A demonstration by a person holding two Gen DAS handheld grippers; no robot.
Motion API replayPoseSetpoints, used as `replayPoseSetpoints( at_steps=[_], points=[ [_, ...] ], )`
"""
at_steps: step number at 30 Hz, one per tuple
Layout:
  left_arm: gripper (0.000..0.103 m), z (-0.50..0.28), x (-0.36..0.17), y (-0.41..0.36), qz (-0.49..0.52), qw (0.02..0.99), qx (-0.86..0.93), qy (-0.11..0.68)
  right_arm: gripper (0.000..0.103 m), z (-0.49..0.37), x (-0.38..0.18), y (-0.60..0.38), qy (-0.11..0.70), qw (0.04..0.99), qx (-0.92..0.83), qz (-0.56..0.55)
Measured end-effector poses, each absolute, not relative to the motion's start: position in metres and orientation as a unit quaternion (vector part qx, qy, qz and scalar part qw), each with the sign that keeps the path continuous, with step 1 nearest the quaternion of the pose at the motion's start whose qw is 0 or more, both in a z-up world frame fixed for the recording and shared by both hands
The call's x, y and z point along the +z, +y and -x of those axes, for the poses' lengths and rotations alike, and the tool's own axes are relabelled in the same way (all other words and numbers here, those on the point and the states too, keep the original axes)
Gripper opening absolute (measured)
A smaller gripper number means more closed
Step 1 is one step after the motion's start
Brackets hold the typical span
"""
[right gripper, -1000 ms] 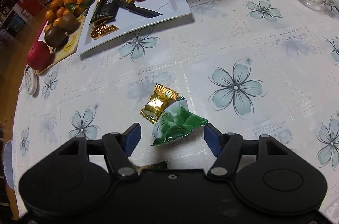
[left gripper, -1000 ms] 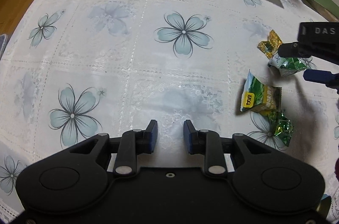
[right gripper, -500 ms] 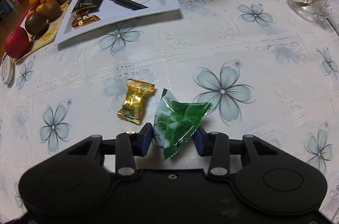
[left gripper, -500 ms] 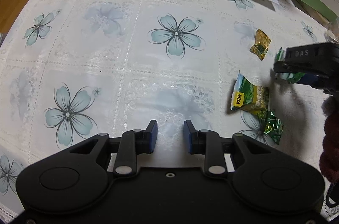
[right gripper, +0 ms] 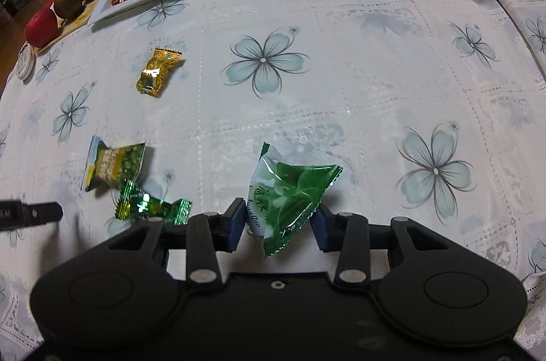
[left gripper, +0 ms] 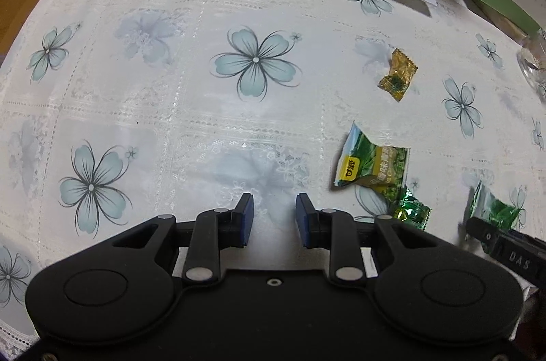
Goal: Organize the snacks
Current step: 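Grasp the gold-wrapped candy with the left tool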
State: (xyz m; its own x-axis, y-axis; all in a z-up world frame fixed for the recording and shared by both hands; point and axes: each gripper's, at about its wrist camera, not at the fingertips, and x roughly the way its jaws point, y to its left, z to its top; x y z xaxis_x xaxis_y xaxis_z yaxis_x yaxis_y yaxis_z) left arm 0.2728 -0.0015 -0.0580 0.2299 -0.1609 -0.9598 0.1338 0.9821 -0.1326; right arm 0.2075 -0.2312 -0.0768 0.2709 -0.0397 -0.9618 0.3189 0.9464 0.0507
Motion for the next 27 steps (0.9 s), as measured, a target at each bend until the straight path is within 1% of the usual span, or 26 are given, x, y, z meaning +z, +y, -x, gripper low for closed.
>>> replayPoseSetpoints(
  at_steps=[5, 11, 20, 27],
  points=[
    [0.037, -0.283, -0.046, -0.036, -0.01, 0.783, -0.115, 0.612, 0.042, -0.186, -0.071, -0.245, 0.573, 0.805, -0.109, -0.11],
    [0.037, -0.302, -0.039, -0.084, -0.036, 0.79, -0.128, 0.598, 0.043, -0.177, -0.069, -0.263, 0.549, 0.819, -0.101, -0.13],
    [0.039, -0.335, -0.049, -0.144, -0.085, 0.797, -0.153, 0.578, 0.043, -0.167, -0.077, -0.283, 0.559, 0.811, -0.104, -0.139],
    [0.04, -0.348, -0.06, -0.16, -0.107, 0.803, -0.144, 0.568, 0.043, -0.163, -0.075, -0.281, 0.562, 0.808, -0.088, -0.151]
  ],
)
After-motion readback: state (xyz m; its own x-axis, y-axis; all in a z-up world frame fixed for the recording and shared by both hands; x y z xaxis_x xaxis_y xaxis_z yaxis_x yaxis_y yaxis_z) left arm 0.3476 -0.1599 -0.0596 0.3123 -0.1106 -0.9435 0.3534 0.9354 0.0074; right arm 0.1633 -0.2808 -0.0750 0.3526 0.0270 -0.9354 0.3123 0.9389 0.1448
